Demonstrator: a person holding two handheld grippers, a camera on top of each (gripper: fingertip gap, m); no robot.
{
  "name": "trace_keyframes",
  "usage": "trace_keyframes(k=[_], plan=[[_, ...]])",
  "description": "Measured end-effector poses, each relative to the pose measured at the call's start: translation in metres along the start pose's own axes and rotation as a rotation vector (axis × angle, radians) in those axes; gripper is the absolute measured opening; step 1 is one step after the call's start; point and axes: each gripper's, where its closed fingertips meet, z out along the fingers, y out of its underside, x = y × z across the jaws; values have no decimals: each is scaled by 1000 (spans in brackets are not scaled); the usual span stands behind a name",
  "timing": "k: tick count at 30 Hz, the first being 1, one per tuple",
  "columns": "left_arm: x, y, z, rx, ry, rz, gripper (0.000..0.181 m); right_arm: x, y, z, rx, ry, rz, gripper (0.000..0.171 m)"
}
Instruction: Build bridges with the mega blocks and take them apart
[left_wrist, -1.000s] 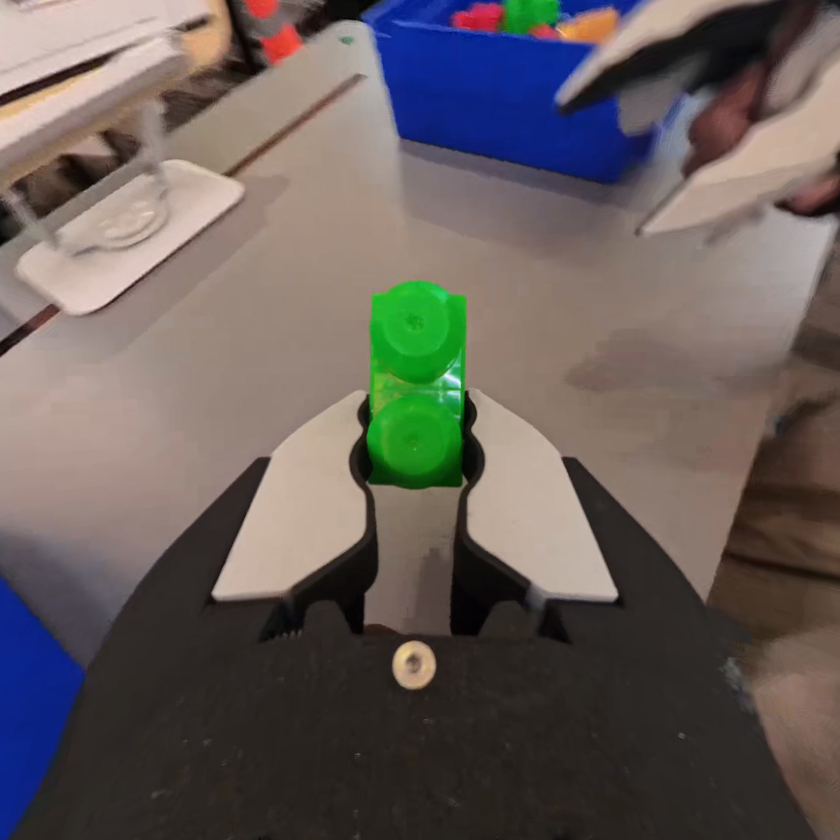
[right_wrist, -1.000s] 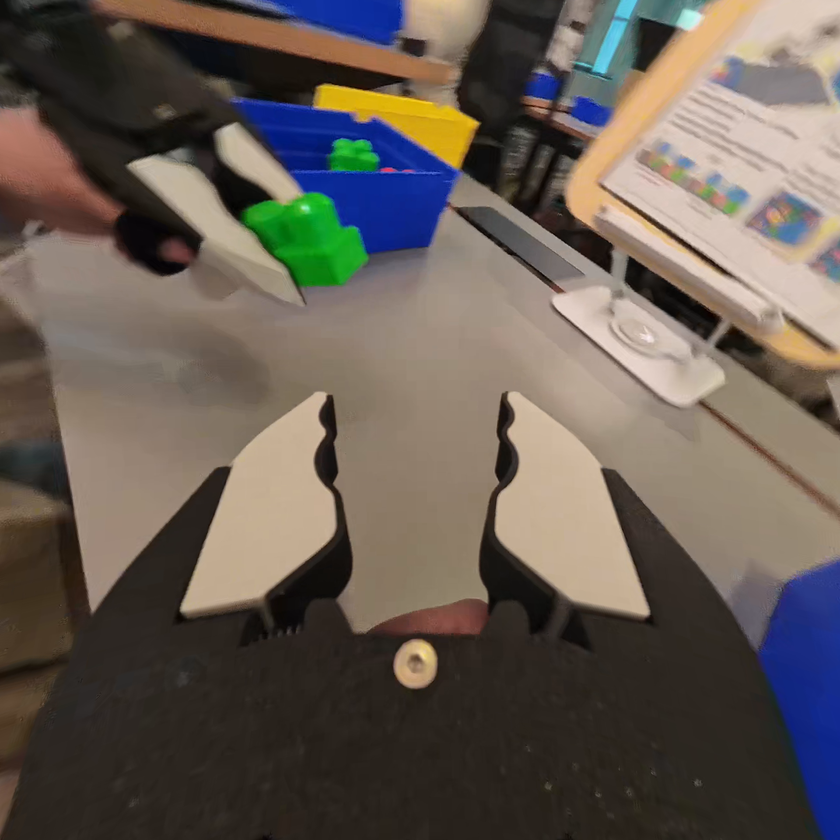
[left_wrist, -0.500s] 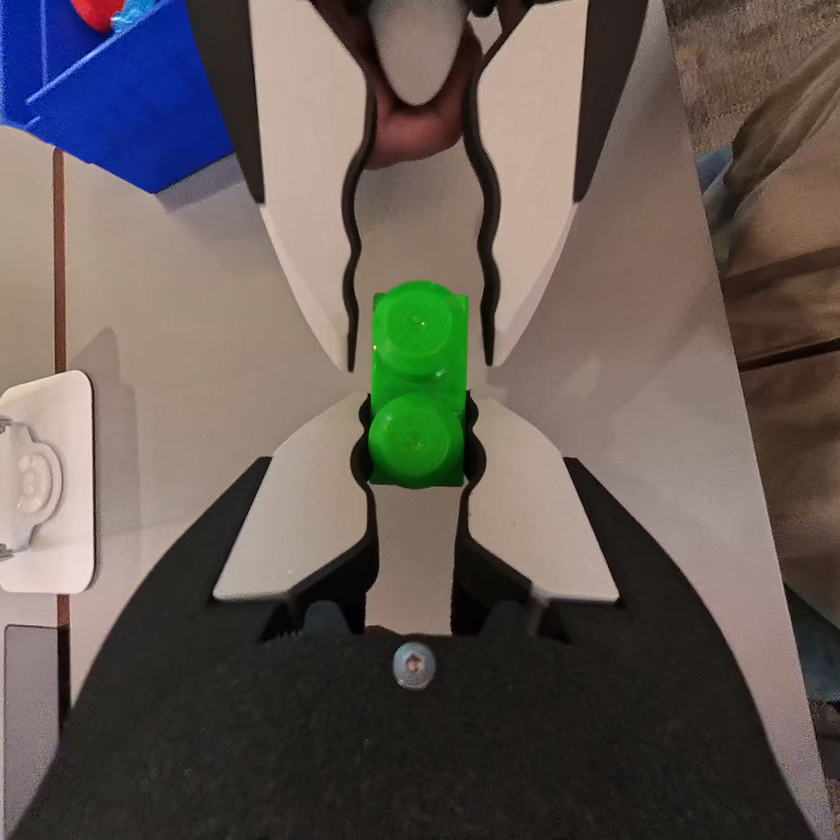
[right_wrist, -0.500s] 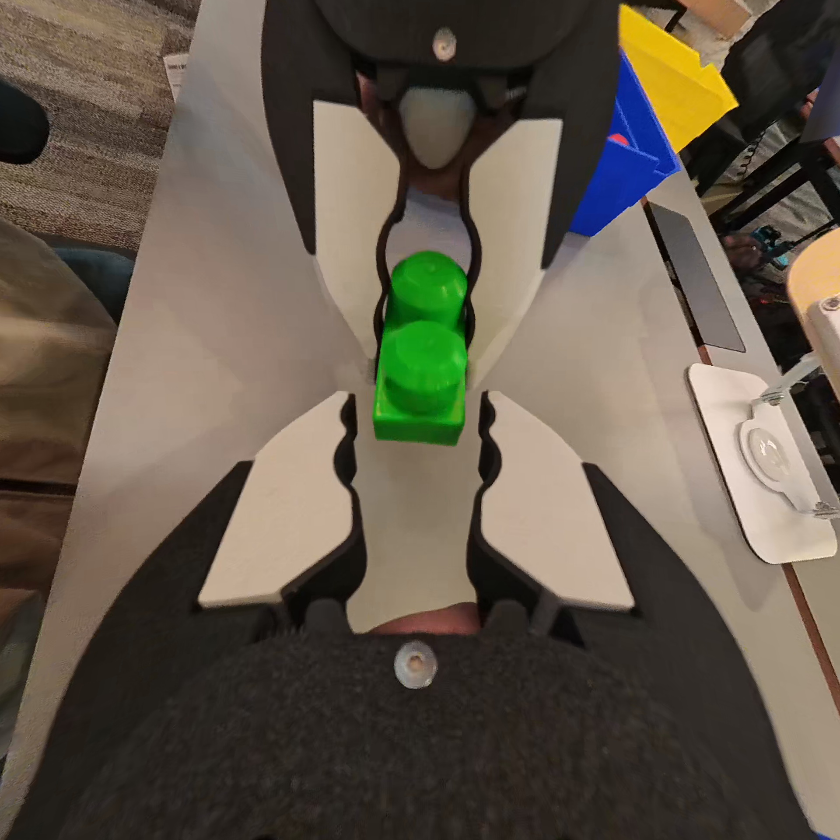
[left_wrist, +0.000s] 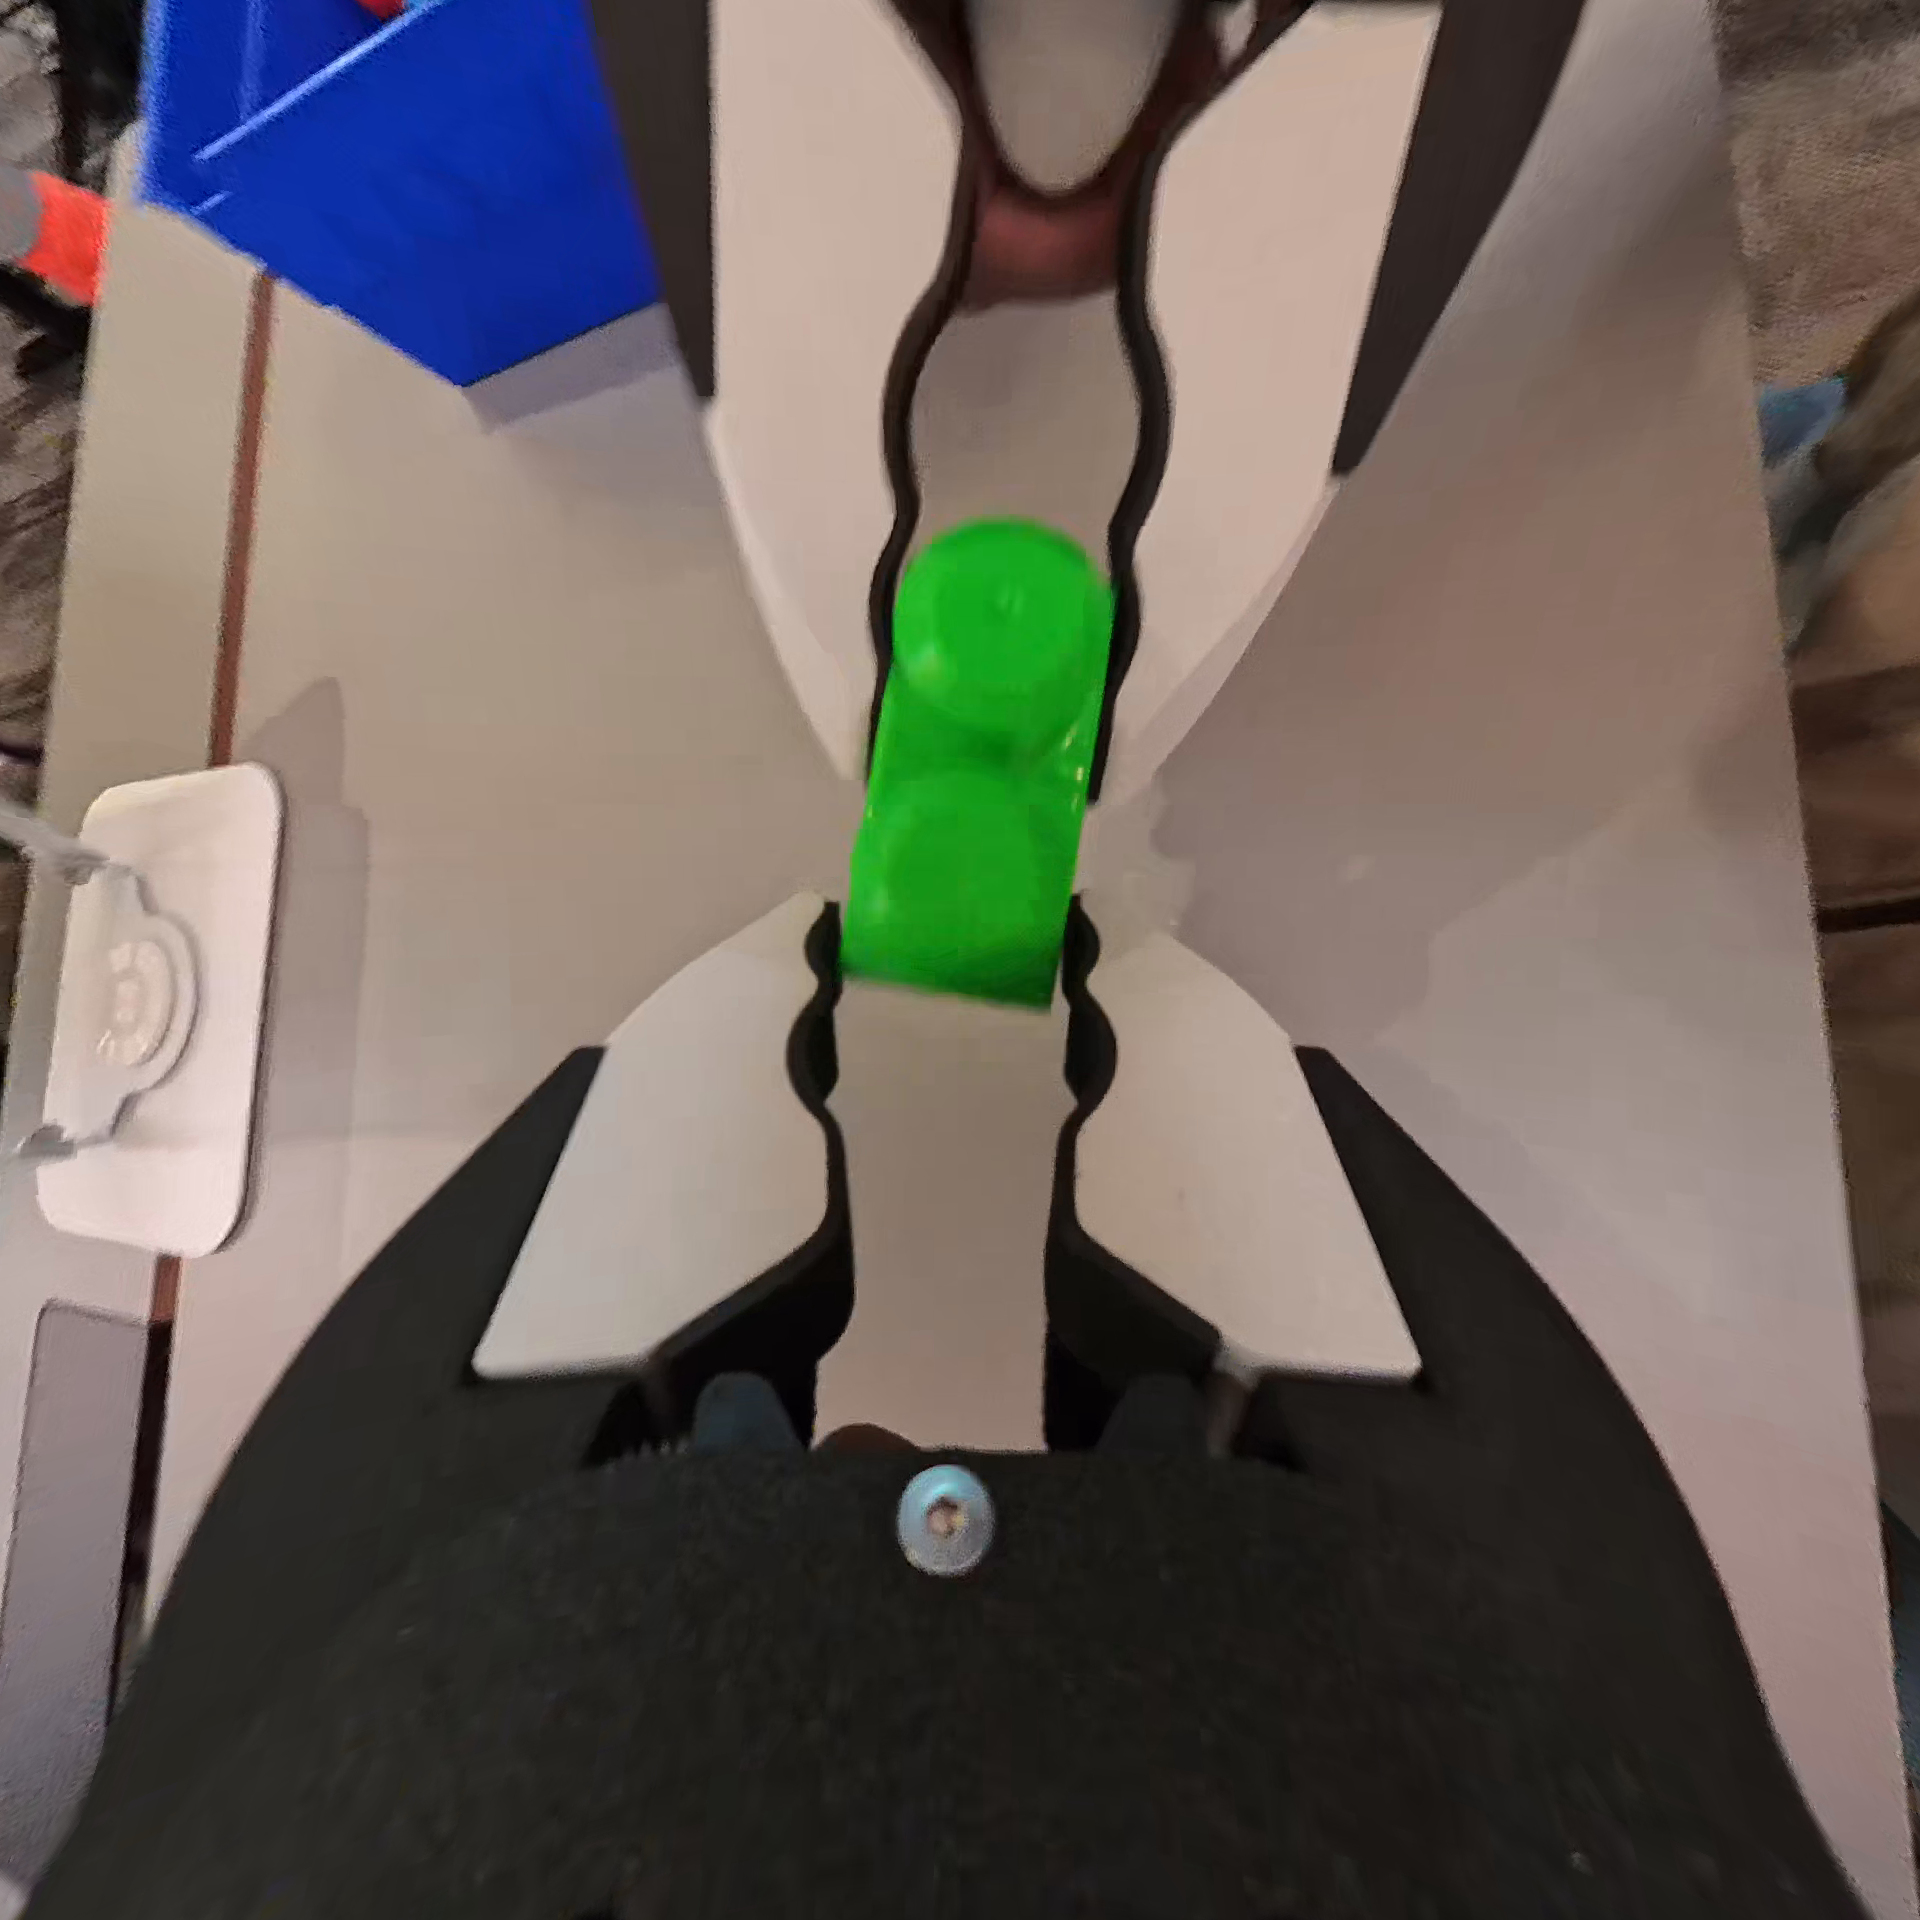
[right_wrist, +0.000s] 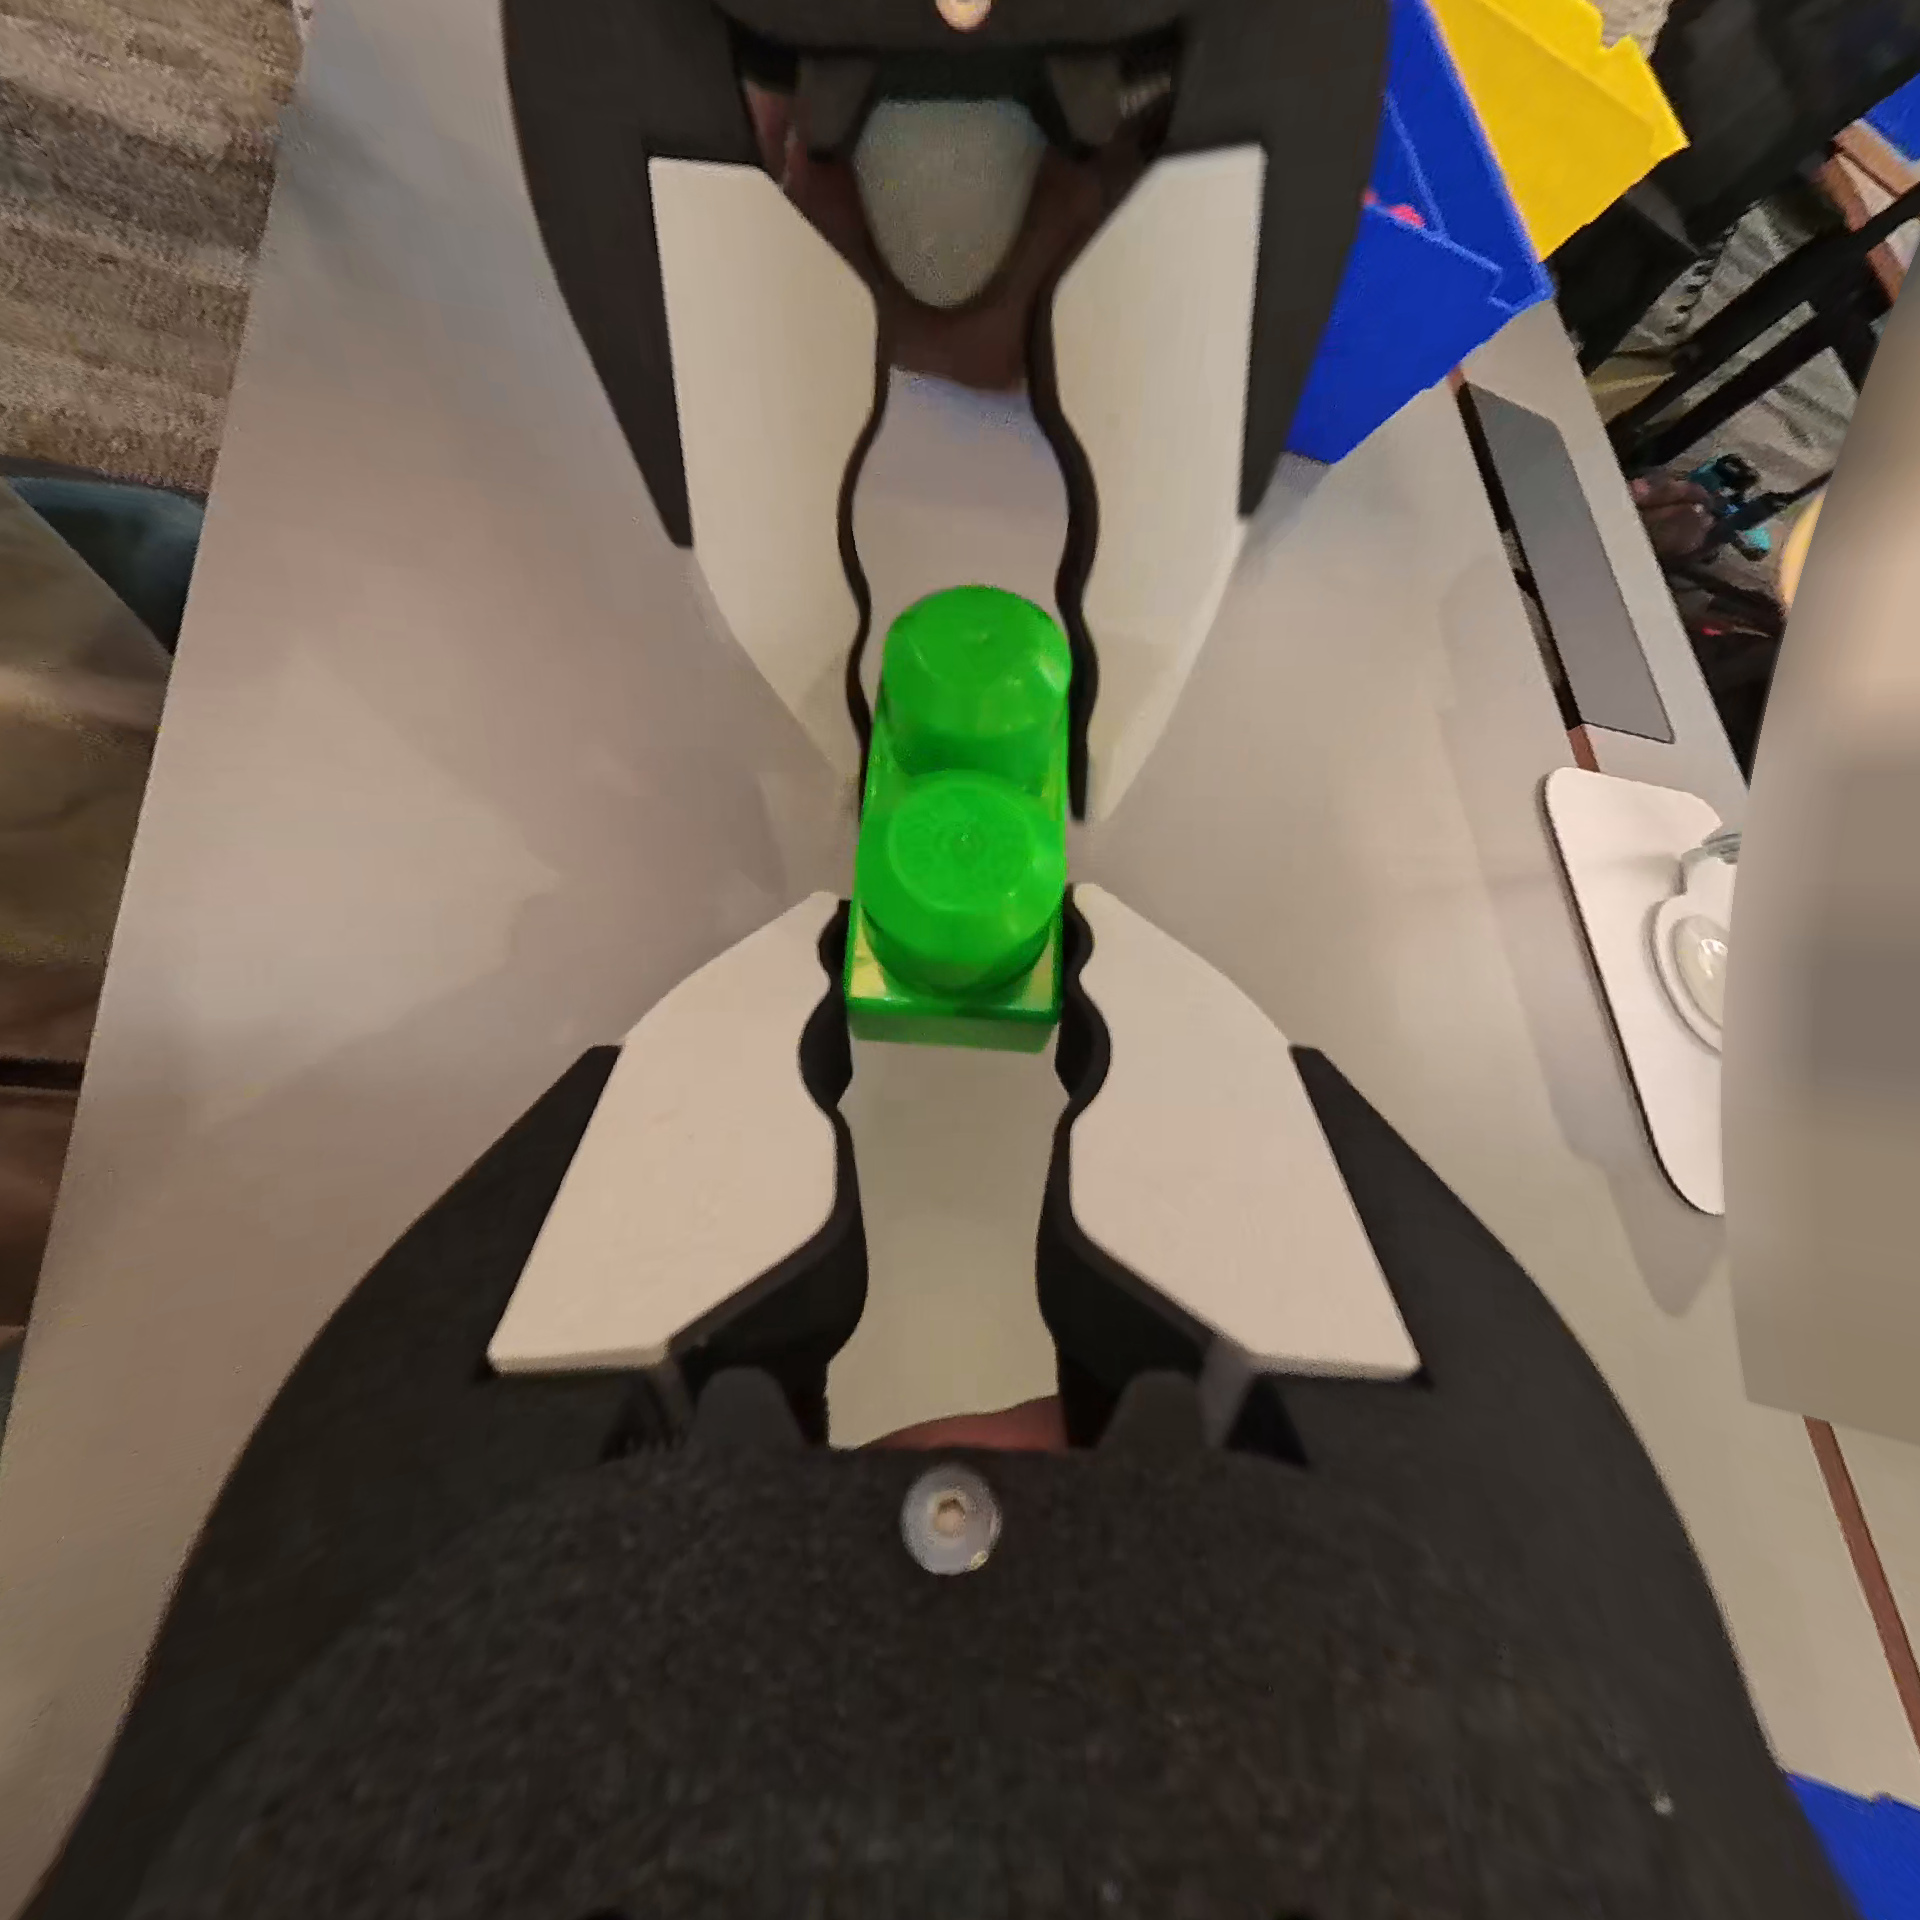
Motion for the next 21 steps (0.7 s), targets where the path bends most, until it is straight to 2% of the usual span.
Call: trace_keyframes(k=[2, 6, 9, 14, 17, 21], plan=[[-8, 6, -8, 19, -71, -46, 47, 9, 1, -10, 28, 46, 40, 36], [-22, 8, -32, 172, -243, -258, 51, 25, 7, -34, 96, 195, 162, 36], [-35, 17, -56, 270, -478, -427, 55, 35, 22, -46, 96, 390, 299, 36], [-38, 54, -80, 349, -822, -699, 77, 34, 54, -60, 74, 745, 596, 37], [-34, 81, -80, 333, -924, -869, 89, 26, 70, -64, 77, 867, 732, 37], [-24, 97, -77, 376, -940, -1066, 90, 21, 77, -64, 58, 913, 779, 37]])
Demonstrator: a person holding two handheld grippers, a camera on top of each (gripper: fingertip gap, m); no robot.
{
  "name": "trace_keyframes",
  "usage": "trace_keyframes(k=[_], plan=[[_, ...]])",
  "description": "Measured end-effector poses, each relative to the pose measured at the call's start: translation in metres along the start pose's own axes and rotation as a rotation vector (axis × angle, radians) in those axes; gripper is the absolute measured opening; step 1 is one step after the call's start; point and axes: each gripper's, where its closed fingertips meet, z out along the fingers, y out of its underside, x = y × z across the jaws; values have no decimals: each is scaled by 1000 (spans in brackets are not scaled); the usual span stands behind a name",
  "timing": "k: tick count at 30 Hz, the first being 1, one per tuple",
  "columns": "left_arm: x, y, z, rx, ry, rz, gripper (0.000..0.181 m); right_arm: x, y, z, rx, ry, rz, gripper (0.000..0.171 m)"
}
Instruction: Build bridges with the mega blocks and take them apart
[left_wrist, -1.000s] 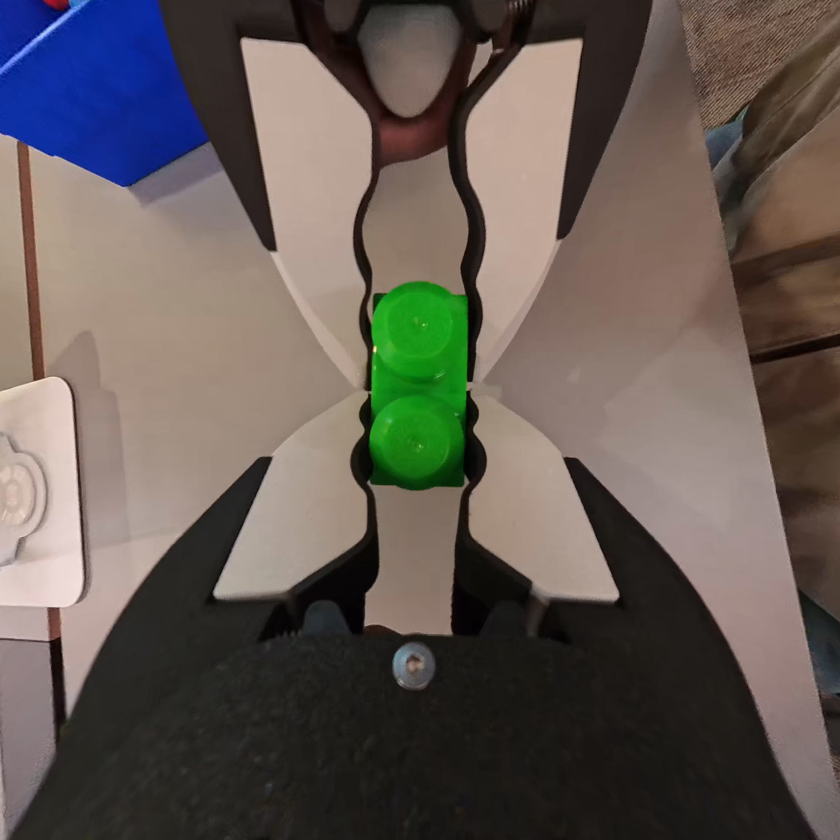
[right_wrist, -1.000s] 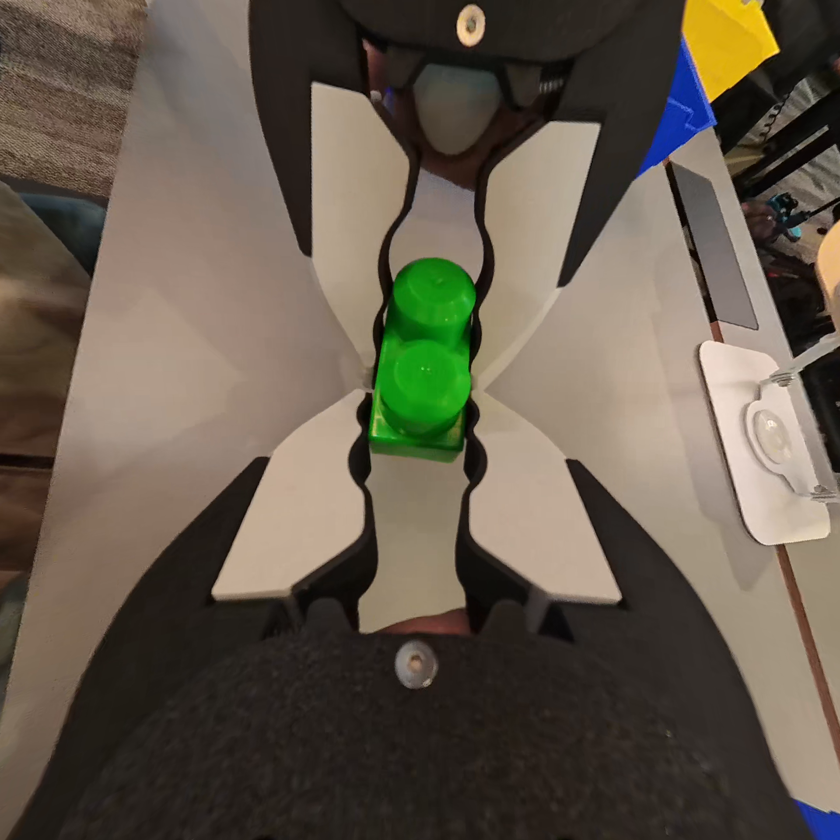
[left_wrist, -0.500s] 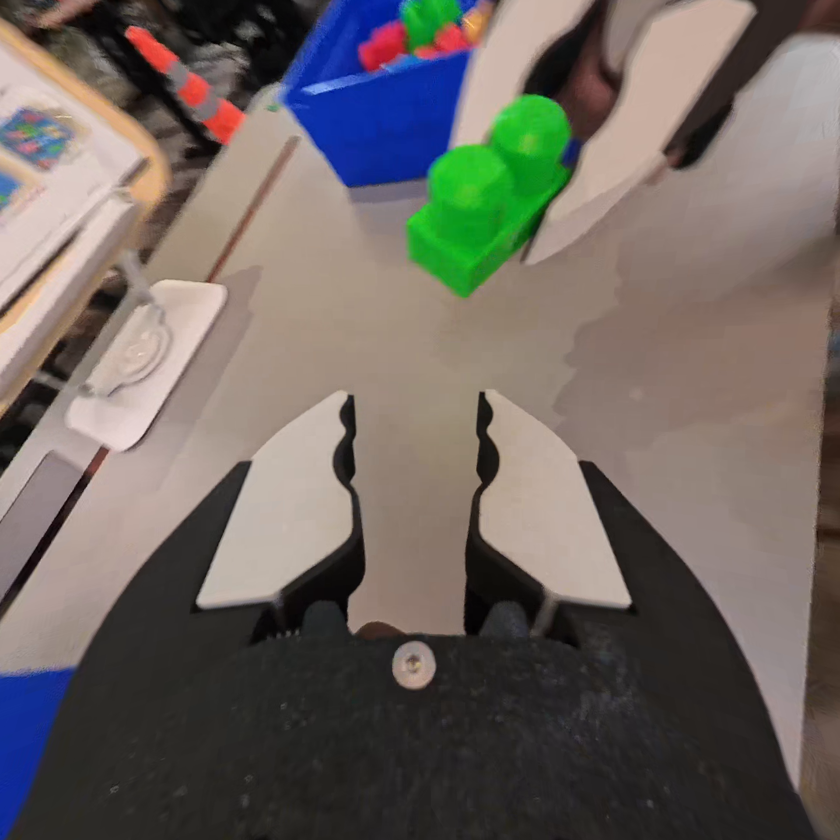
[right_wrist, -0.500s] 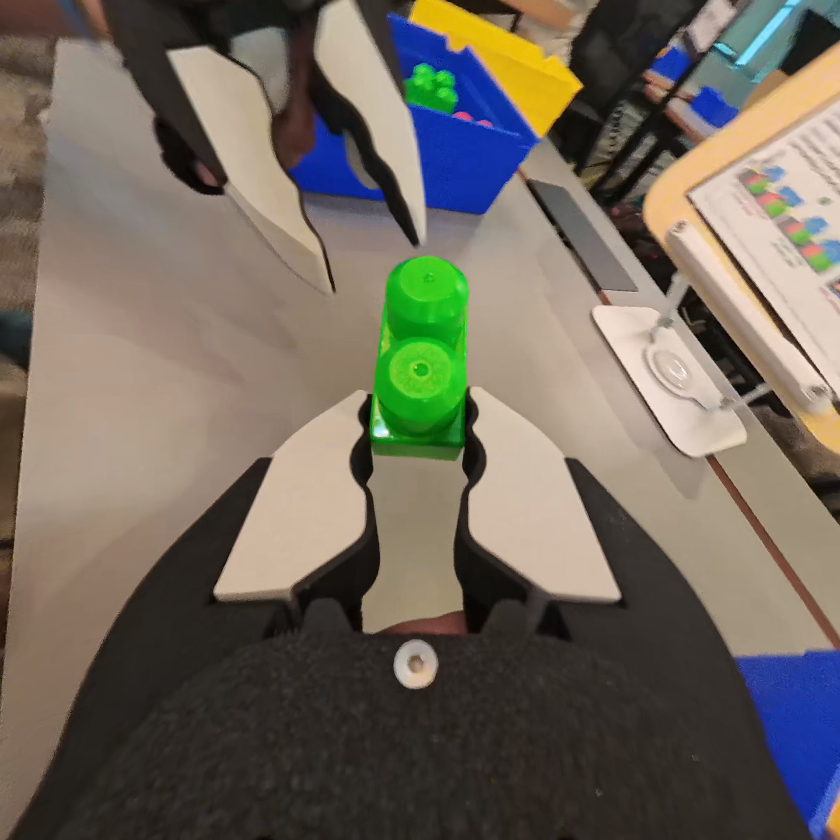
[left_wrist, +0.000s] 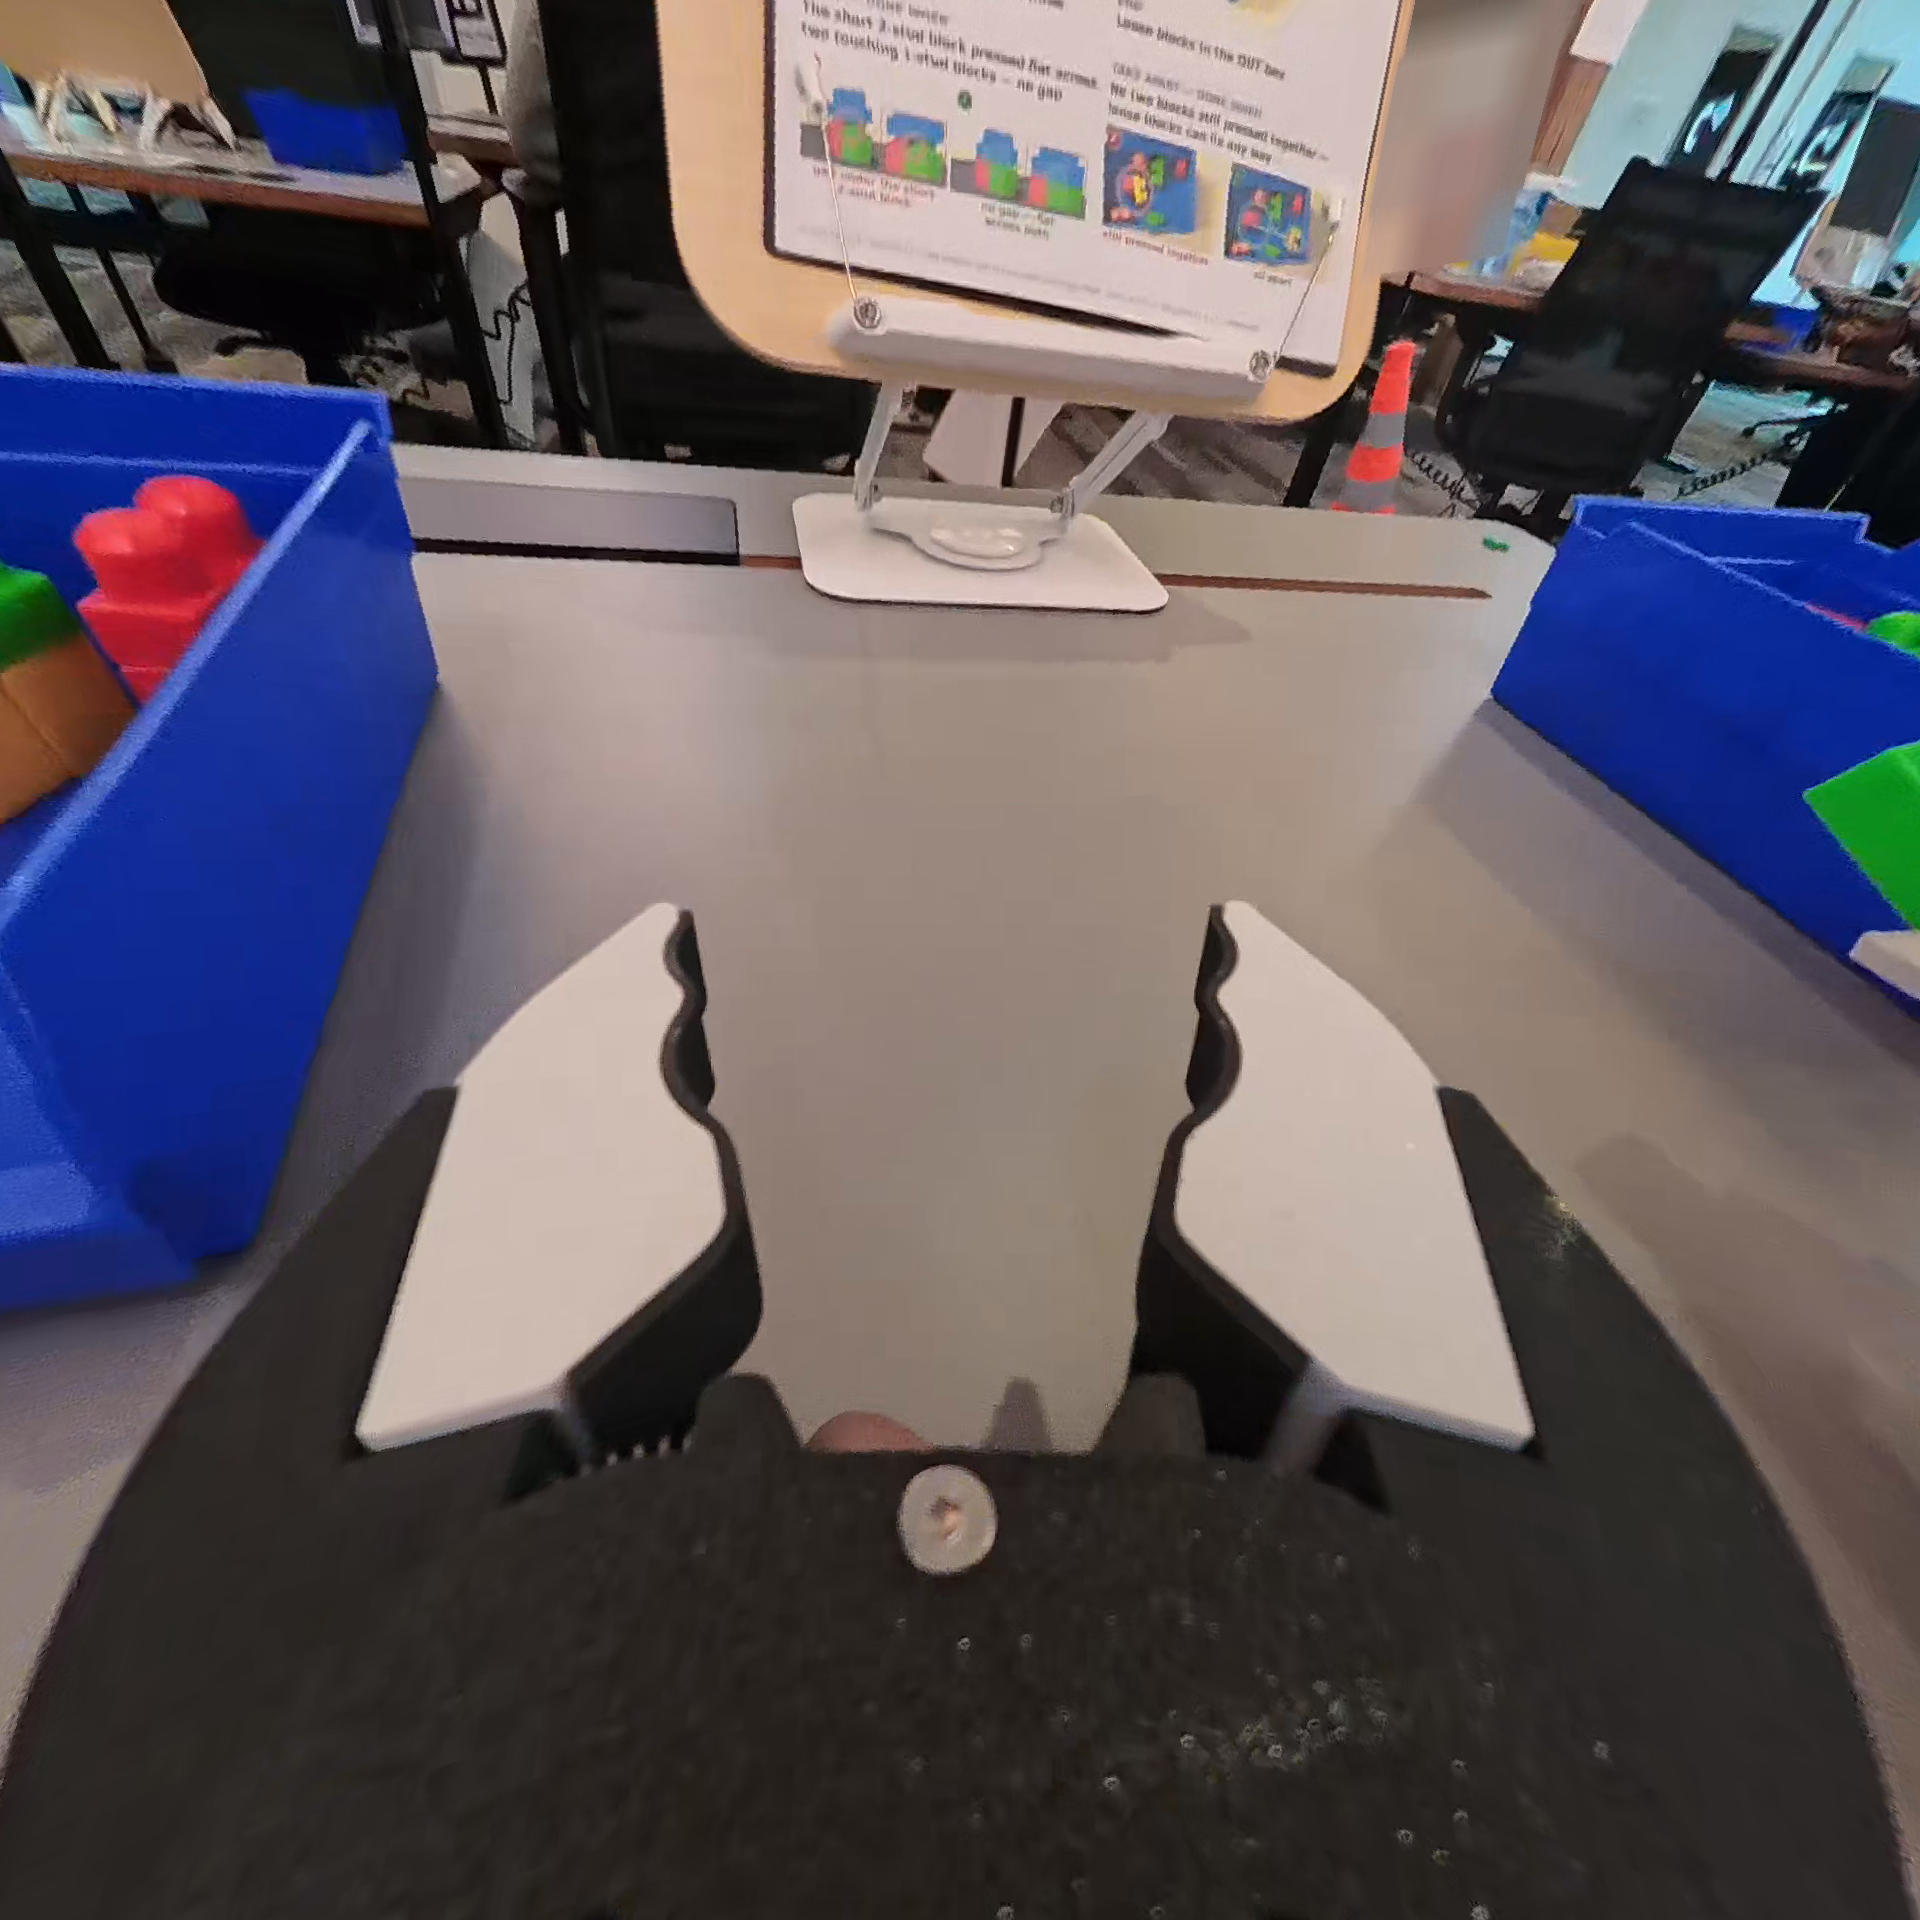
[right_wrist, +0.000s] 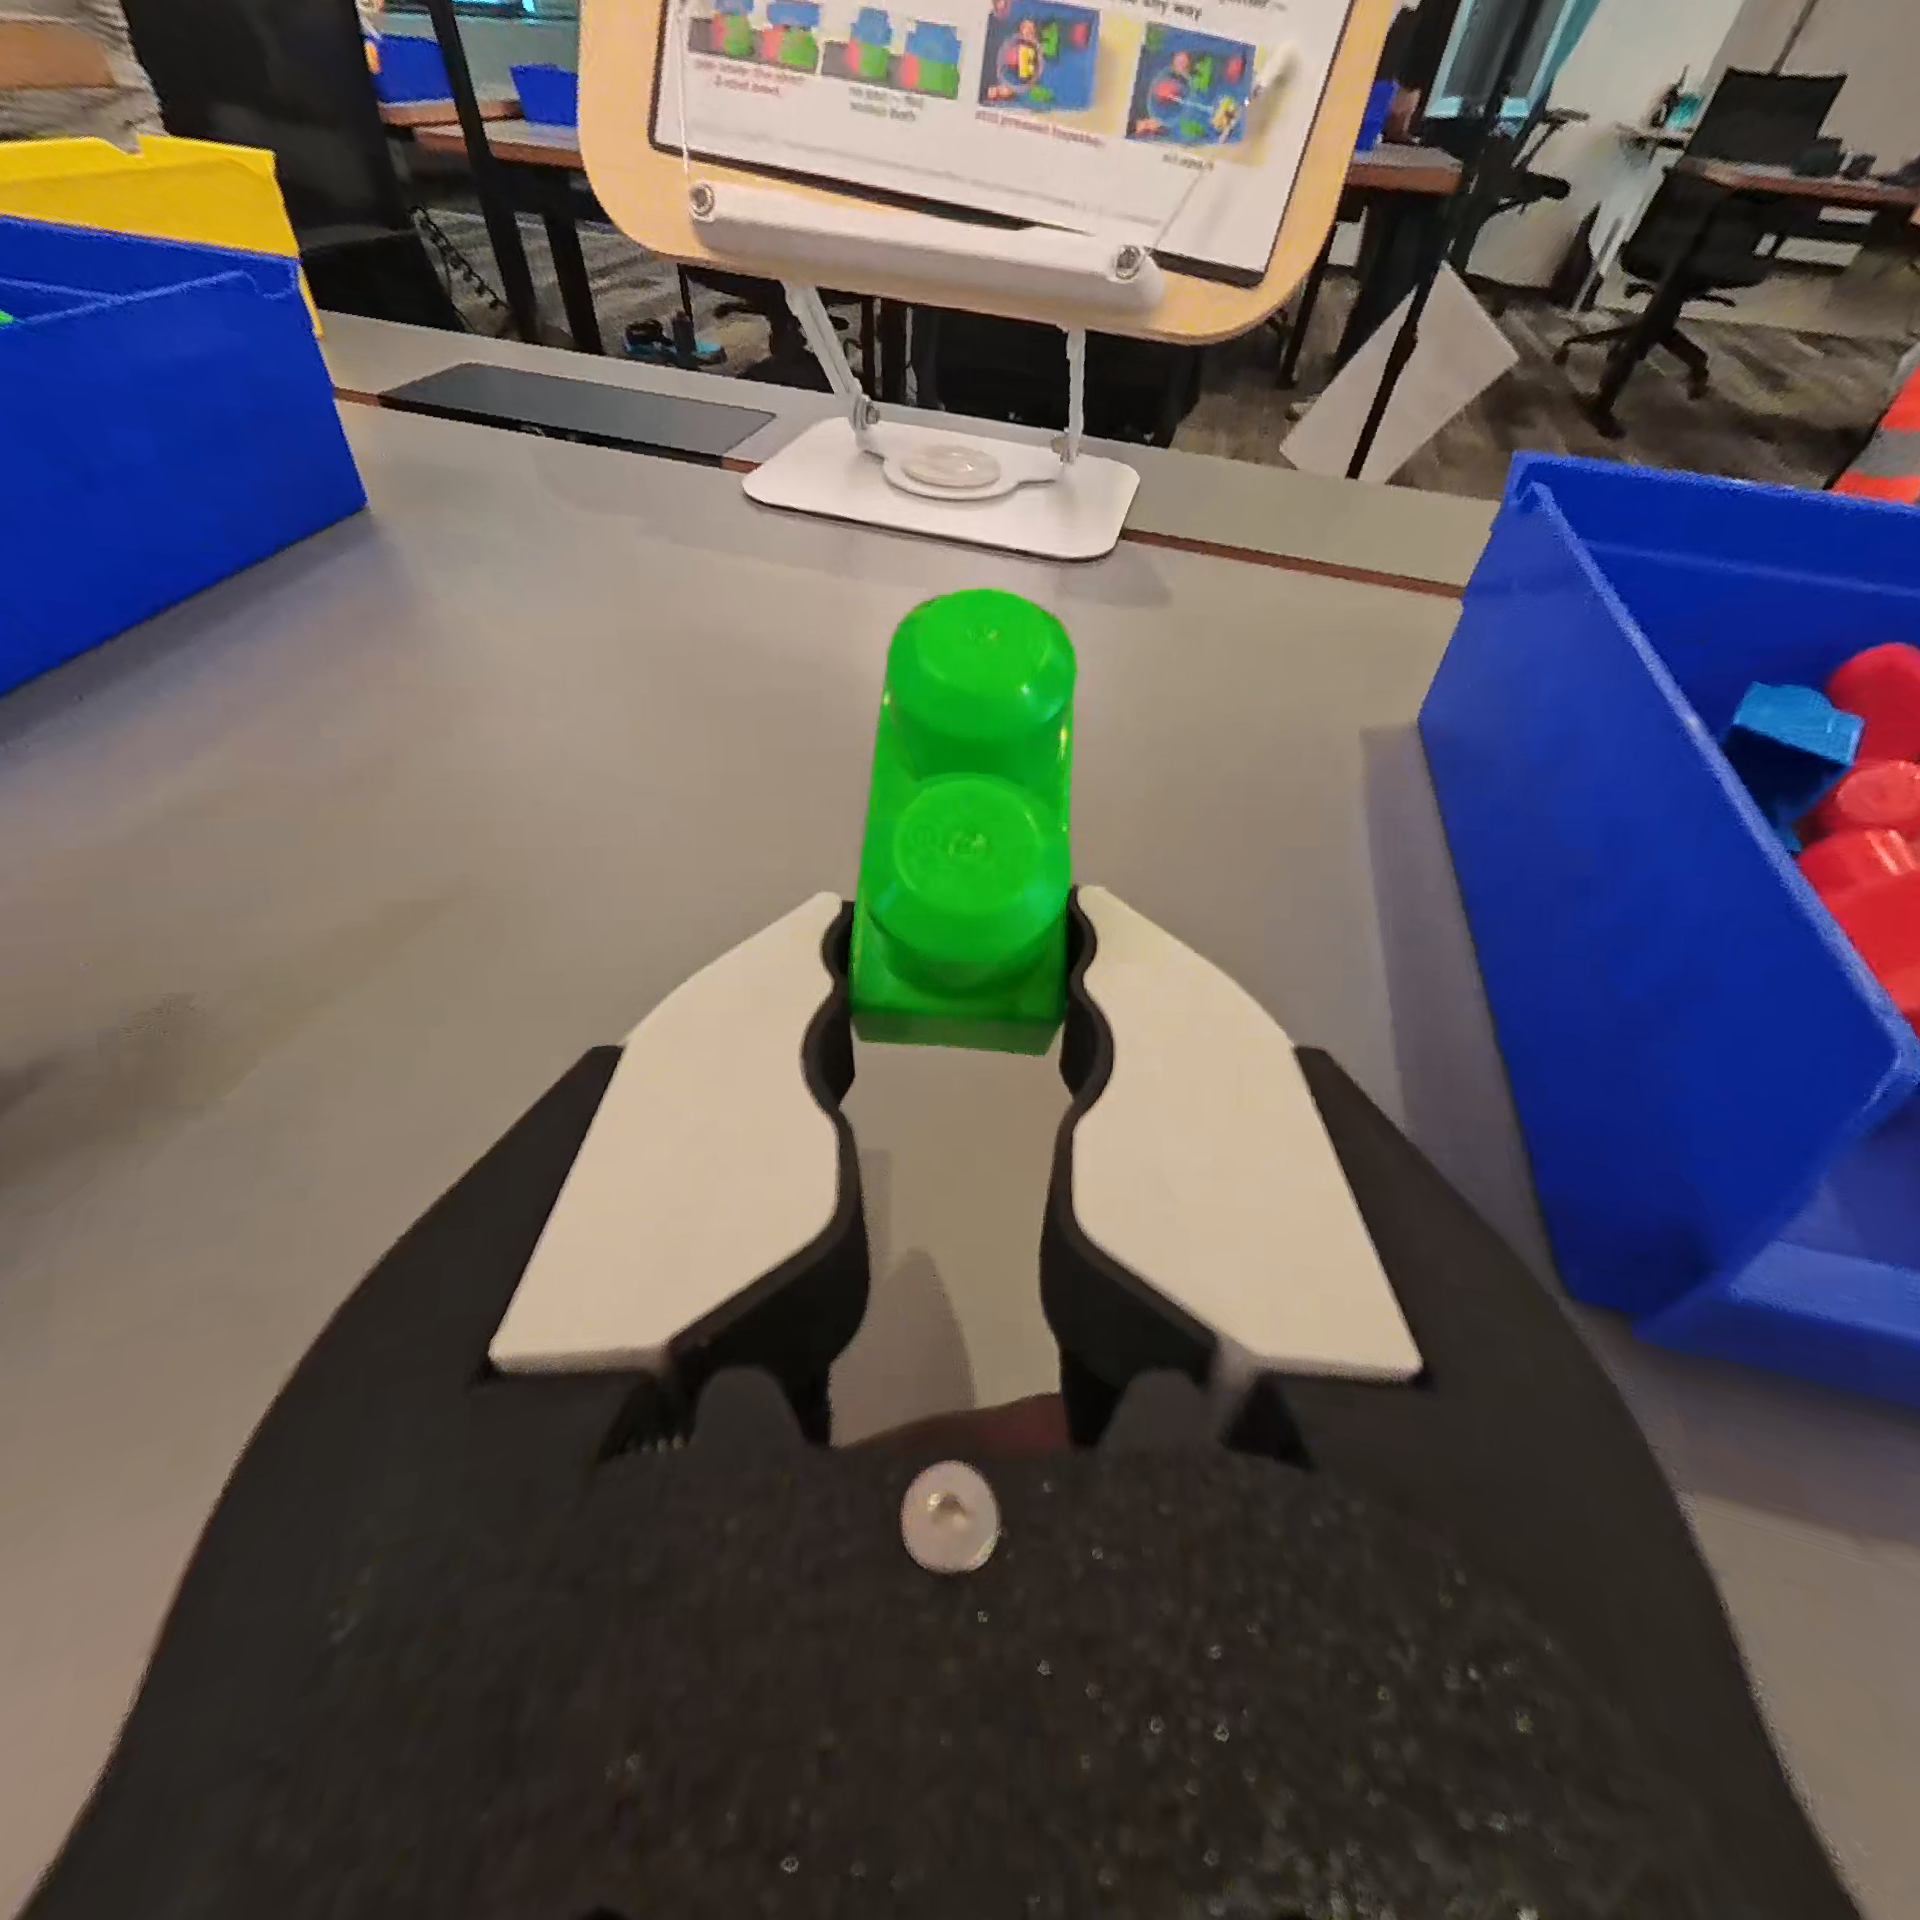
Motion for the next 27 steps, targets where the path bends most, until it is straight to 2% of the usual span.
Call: trace_keyframes(k=[3, 17, 20, 24, 27], plan=[[-4, 4, 0, -16, -23, 57, 89, 4, 3, 2, -15, 9, 6, 37], [-2, 8, 0, -39, -3, 69, 82, 22, -6, 0, -13, 49, -21, 37], [1, 9, 1, -46, 8, 75, 81, 59, -25, -2, -9, 100, -31, 37], [4, 13, 3, -57, 25, 80, 81, 138, -57, 4, -40, 212, -54, 37], [7, 16, 4, -70, 39, 76, 80, 200, -67, 20, -92, 272, -53, 37]])
